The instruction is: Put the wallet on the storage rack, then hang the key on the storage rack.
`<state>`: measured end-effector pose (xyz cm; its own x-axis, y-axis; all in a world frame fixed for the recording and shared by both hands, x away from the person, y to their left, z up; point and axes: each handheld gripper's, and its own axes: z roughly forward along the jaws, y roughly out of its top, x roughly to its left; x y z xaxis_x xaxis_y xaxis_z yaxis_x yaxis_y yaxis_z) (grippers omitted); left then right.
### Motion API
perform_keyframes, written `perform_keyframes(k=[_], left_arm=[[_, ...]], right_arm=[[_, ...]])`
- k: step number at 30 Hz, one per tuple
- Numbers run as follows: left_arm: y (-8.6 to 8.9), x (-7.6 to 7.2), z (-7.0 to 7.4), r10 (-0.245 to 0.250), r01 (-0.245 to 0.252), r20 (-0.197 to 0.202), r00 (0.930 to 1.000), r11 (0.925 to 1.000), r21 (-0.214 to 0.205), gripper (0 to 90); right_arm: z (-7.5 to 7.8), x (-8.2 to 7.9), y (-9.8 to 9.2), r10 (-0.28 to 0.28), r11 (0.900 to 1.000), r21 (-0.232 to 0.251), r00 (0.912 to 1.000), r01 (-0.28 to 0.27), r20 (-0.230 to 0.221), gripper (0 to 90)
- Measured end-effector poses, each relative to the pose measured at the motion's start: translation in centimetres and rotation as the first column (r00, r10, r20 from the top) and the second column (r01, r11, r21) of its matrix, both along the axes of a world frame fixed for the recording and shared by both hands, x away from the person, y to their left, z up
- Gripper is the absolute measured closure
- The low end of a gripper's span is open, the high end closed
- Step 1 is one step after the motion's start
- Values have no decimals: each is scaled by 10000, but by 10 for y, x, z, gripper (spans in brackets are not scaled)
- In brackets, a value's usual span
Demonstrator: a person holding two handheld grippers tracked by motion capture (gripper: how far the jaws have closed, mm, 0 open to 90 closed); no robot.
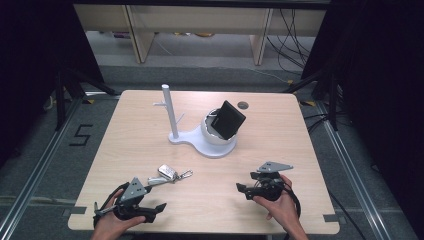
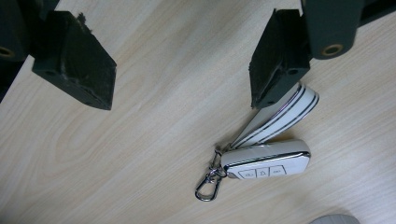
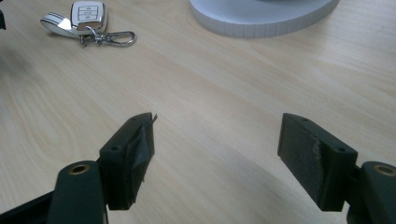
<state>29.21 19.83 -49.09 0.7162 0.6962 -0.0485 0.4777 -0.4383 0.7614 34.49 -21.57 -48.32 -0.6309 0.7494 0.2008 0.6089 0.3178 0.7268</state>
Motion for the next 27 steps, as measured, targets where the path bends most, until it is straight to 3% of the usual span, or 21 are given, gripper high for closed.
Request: perform_keyframes(k=[5, 6, 9, 10, 12, 14, 15, 17, 19, 20, 22, 23, 24, 25, 27], left_arm=[[1, -1, 0, 9, -9, 26, 10000, 10000, 13, 223], [1, -1, 0, -57, 57, 10, 10000, 10000, 30, 223], [0, 0, -1, -64, 64, 23, 10000, 10000, 6, 223], [-1, -1, -1, 11, -11, 8, 10000, 10000, -7, 223], [-1, 0, -1, 6, -6, 0, 10000, 10000, 22, 225], [-2, 0, 0, 17, -17, 5, 10000, 10000, 12, 225], [-2, 1, 0, -19, 19, 19, 10000, 10000, 59, 225], [-3, 1, 0, -34, 33, 57, 10000, 9997, 230, 225], [-4, 2, 1, -183, 182, 106, 9998, 9998, 87, 225], [-5, 2, 1, -117, 117, 106, 9999, 9999, -20, 225], [-6, 4, 2, -128, 129, 86, 9999, 9999, -69, 225], [-6, 5, 4, -136, 136, 47, 9999, 9999, 24, 225], [-6, 7, 5, -151, 151, 110, 9998, 9999, 82, 225], [-8, 8, 6, -94, 93, 162, 9998, 10000, 24, 225], [-9, 10, 10, -238, 236, 193, 9995, 9997, 88, 225]], right_arm=[[-2, -11, -3, -81, 9999, 122, 9999, 83, -122, 277], [-3, -12, -4, 53, 10000, 44, 10000, -53, 71, 276], [-4, -18, -6, 75, 9999, -87, 9998, -76, -192, 276], [-5, -19, -7, 72, 9999, -135, 9999, -73, -86, 276], [-4, -22, -8, 48, 9999, -92, 9997, -51, -260, 276], [-4, -24, -10, 143, 9999, -56, 9998, -143, -126, 276], [-5, -26, -8, 22, 9999, 167, 9996, -17, -290, 276], [-5, -27, -11, 183, 9998, 24, 9997, -182, -175, 276], [-4, -30, -12, 222, 9997, -95, 9997, -223, -93, 276], [-5, -30, -11, 364, 9993, 98, 9991, -362, -217, 276], [-4, -33, -12, 186, 9998, -54, 9994, -187, -276, 275], [-5, -33, -12, 302, 9994, -192, 9995, -304, -70, 275], [-7, -32, -11, 559, 9984, 43, 9983, -558, -150, 276], [-6, -33, -11, 437, 9990, -11, 9984, -437, -365, 276], [-6, -34, -10, 401, 9989, -229, 9991, -404, -139, 276]])
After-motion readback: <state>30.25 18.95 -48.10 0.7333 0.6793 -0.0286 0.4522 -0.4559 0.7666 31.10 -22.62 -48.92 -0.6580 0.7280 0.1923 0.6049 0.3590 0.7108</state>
